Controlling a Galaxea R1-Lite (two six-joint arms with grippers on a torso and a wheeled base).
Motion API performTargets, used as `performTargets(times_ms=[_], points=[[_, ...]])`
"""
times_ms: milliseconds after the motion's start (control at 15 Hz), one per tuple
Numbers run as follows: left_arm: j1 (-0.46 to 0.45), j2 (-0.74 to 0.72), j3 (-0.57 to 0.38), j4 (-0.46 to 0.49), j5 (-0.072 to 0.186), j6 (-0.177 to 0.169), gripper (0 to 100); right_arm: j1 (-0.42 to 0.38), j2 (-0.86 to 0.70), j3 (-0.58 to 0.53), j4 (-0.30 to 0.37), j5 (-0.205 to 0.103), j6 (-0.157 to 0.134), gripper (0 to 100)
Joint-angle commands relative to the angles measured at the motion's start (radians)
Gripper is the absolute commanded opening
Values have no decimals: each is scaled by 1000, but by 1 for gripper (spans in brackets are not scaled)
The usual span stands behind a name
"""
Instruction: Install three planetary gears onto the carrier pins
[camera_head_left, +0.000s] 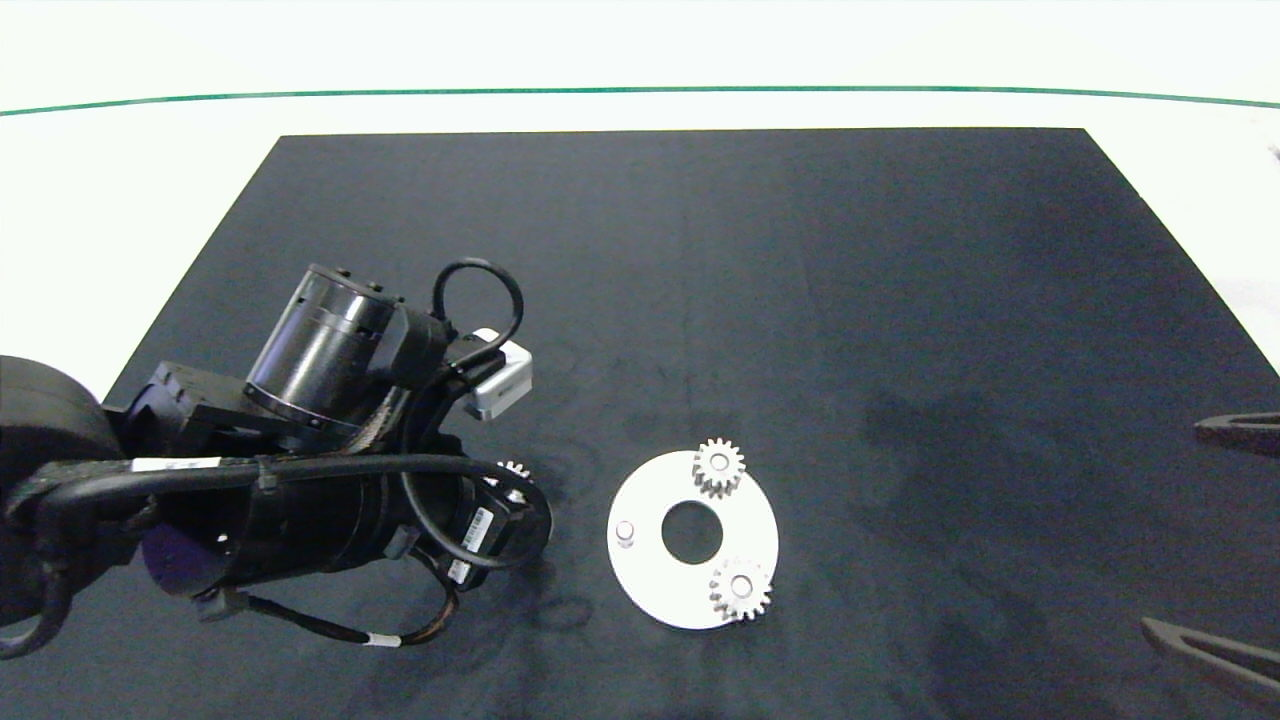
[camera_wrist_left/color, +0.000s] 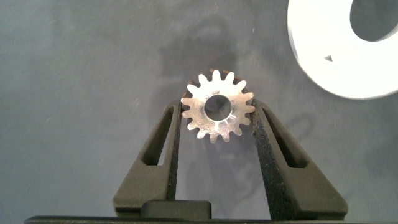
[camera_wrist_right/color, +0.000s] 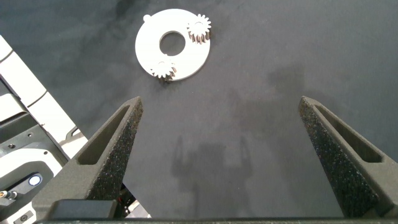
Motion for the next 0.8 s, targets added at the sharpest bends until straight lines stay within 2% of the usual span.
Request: performTargets(times_ms=[67,200,467,800], points=[[-44,-78,23,11,2,0,1,1,1,0,2,-1,-2,100],[-93,-73,26,28,2,-6,1,1,3,0,2,-3,-2,100],[-130,-30,15,19,2,-6,1,-1,3,0,4,-3,-2,100],[-196,62,-26,-25,2,-6,1,1,-7,0,4,-4,-2,100]])
